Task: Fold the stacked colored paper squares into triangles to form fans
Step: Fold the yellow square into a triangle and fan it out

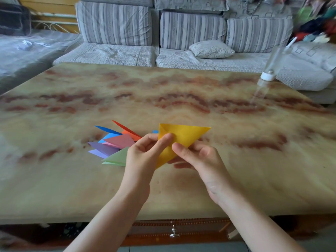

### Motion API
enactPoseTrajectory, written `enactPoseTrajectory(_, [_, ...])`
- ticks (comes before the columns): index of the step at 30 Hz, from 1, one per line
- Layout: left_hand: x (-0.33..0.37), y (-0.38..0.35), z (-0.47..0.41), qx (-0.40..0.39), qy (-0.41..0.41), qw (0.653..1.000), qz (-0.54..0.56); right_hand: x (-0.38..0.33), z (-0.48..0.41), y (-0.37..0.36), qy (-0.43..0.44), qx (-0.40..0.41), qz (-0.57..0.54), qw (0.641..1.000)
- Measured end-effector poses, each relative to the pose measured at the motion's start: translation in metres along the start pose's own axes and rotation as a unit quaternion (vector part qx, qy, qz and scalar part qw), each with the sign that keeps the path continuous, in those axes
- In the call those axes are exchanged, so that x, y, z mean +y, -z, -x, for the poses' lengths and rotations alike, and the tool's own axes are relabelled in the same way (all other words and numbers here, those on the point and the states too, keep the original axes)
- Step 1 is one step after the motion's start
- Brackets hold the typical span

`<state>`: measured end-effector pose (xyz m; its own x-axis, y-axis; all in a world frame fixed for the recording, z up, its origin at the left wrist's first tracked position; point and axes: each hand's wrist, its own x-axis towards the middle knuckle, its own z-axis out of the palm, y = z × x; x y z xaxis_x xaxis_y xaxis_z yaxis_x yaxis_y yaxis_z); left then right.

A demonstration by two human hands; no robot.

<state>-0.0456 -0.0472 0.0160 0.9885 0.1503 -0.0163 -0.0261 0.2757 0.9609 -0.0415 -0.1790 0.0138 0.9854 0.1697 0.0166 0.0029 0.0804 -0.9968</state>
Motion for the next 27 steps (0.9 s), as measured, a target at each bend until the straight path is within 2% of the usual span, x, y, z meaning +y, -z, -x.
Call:
enactPoseTrajectory(6, [-0.0028,-0.0044,0.0031,-0.005,-0.006,1.0,0.005,0.0025,-0.0023,-0.0053,0.013,0.067,-0.018,0.997])
enactPoseTrajectory(18, [-0.0047,-0.0045,0.0018,0.015,0.017,1.0,0.021,-0.0007,0.0002,-0.0023,-0.025,0.056,-0.055,0.997])
enactPoseTrajectory(27, [-0.0062,-0.0003,-0.0014,-0.041,0.081,0.992,0.083,-0.0032,-0.0016,0.0042,-0.032,0.08,-0.053,0.995])
